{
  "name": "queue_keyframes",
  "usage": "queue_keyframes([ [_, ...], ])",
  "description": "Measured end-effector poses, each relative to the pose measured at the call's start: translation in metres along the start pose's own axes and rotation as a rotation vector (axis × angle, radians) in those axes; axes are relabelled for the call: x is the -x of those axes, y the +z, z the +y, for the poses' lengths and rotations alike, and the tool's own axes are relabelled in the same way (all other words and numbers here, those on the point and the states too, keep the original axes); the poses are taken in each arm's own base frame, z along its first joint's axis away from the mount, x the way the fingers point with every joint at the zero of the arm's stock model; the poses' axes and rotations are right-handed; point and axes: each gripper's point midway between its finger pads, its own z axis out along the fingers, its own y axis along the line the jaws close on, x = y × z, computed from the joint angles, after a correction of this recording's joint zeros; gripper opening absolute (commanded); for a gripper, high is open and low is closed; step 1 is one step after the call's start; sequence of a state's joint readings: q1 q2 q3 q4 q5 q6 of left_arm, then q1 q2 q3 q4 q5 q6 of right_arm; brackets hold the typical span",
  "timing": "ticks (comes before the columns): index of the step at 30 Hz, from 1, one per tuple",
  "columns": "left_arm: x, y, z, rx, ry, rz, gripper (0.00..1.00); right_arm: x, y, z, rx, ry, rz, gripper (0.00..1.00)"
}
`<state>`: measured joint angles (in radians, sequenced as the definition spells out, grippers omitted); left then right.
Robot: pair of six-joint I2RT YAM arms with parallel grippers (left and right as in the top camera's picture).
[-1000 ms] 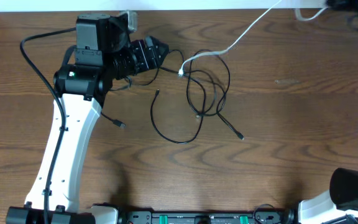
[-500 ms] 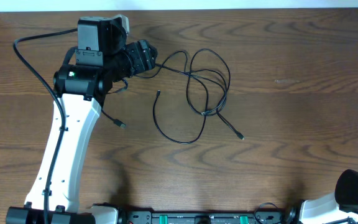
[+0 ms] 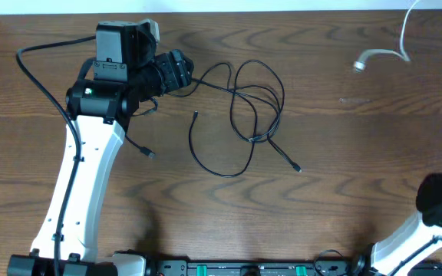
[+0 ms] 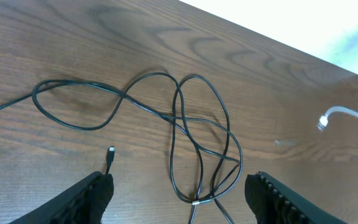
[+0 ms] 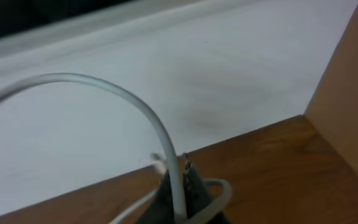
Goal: Untangle cables
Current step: 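Carry the white cable off the table to the upper right with the right gripper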
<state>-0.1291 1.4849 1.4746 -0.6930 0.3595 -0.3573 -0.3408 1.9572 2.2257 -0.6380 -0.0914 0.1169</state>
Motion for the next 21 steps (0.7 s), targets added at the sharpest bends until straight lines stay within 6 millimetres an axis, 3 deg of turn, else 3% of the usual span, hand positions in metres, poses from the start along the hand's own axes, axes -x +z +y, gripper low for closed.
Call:
queue_keyframes([
  [9,0.000,0.000,0.000,0.000,0.001,-0.002,0.73,0.021,0.062,-0.035,-0.158,-0.115,-0.207,0.01],
  [16,0.002,0.000,0.001,0.005,0.002,-0.008,0.73,-0.035,0.139,-0.063,-0.212,-0.118,-0.192,0.02],
  [17,0.002,0.000,0.001,0.008,0.002,-0.011,0.73,-0.048,0.149,-0.066,-0.217,-0.118,-0.170,0.07],
  [18,0.003,0.000,0.002,0.012,0.002,-0.014,0.73,-0.065,0.161,-0.070,-0.222,-0.118,-0.139,0.41],
  [19,0.004,0.000,0.002,0.016,0.003,-0.018,0.73,-0.075,0.167,-0.072,-0.224,-0.122,-0.122,0.96],
  [21,0.005,0.000,0.003,0.018,0.004,-0.022,0.73,-0.104,0.182,-0.079,-0.232,-0.104,-0.064,0.99],
])
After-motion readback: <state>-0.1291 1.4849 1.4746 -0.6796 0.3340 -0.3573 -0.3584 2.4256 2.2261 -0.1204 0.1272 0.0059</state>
